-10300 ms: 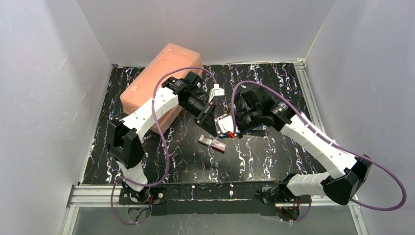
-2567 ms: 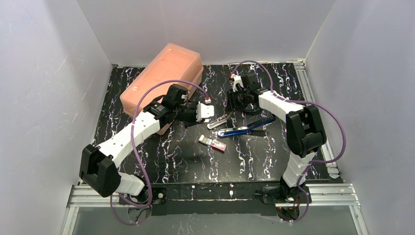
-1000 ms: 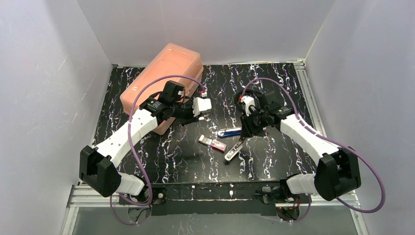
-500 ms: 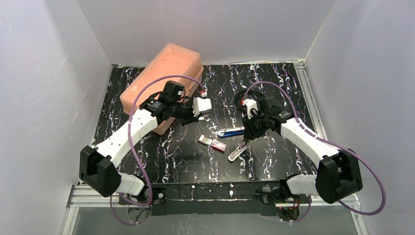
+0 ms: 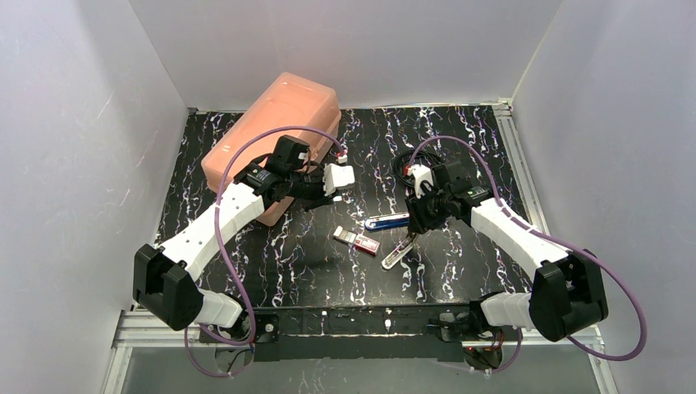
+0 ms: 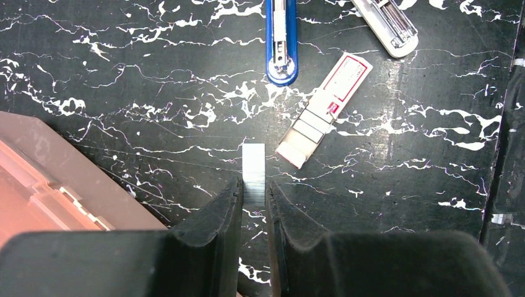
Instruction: Load the staples into the stapler
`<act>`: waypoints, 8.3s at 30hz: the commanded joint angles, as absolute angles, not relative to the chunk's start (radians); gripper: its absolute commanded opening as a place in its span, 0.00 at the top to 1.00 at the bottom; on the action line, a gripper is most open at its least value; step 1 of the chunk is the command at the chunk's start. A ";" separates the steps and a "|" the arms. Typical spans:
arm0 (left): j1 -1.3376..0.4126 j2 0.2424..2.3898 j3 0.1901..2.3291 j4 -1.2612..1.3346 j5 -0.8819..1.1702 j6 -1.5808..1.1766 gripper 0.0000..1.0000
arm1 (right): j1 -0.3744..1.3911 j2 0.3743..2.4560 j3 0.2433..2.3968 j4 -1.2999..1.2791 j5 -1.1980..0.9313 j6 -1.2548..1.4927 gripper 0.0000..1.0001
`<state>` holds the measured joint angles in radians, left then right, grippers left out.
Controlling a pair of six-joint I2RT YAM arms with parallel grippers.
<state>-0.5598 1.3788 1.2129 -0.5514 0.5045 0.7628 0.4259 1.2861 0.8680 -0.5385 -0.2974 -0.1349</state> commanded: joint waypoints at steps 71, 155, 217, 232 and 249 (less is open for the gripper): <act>-0.658 1.360 1.150 -0.506 0.606 0.298 0.93 | 0.319 1.640 1.332 -1.255 -0.707 -1.252 0.26; -0.658 1.366 1.154 -0.522 0.624 0.366 0.94 | 0.360 1.453 1.108 -0.946 -0.409 -0.477 0.62; -1.134 1.911 1.534 -0.607 0.023 -0.049 0.93 | -0.129 1.378 1.041 -0.628 -0.777 -0.426 0.36; -1.146 1.956 1.567 -0.633 0.014 -0.064 0.91 | -0.152 1.344 0.994 -0.597 -0.783 -0.442 0.36; -1.158 1.974 1.600 -0.651 0.014 -0.069 0.92 | -0.175 1.339 0.977 -0.604 -0.807 -0.453 0.36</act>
